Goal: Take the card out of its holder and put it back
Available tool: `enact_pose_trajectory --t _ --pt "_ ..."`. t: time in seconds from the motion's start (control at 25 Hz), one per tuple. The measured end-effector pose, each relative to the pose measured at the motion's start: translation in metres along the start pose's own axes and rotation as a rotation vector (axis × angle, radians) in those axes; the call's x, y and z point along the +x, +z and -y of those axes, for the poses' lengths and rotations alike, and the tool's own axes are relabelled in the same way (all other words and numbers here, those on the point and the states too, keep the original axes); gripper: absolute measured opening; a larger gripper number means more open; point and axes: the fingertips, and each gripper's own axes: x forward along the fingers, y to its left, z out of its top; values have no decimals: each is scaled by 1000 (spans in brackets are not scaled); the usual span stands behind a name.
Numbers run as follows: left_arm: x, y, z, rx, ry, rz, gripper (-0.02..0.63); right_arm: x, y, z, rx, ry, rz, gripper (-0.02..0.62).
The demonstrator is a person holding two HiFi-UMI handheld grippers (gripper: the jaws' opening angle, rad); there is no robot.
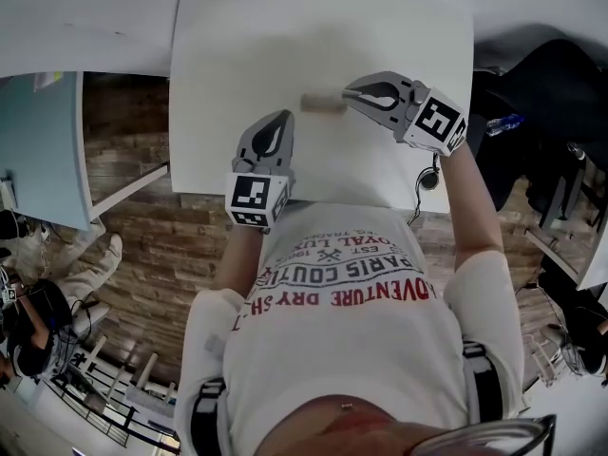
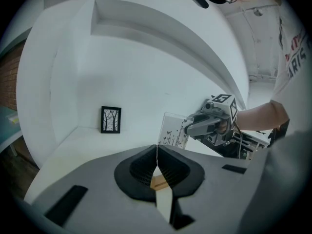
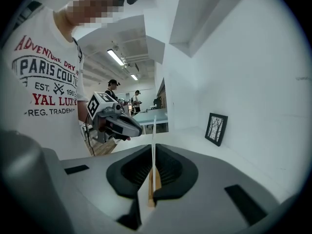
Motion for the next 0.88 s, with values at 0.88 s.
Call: enact_pose_trajectory --t 0.88 --pt "-47 55 -16 63 -35 183 25 -67 -2 -17 265 -950 128 35"
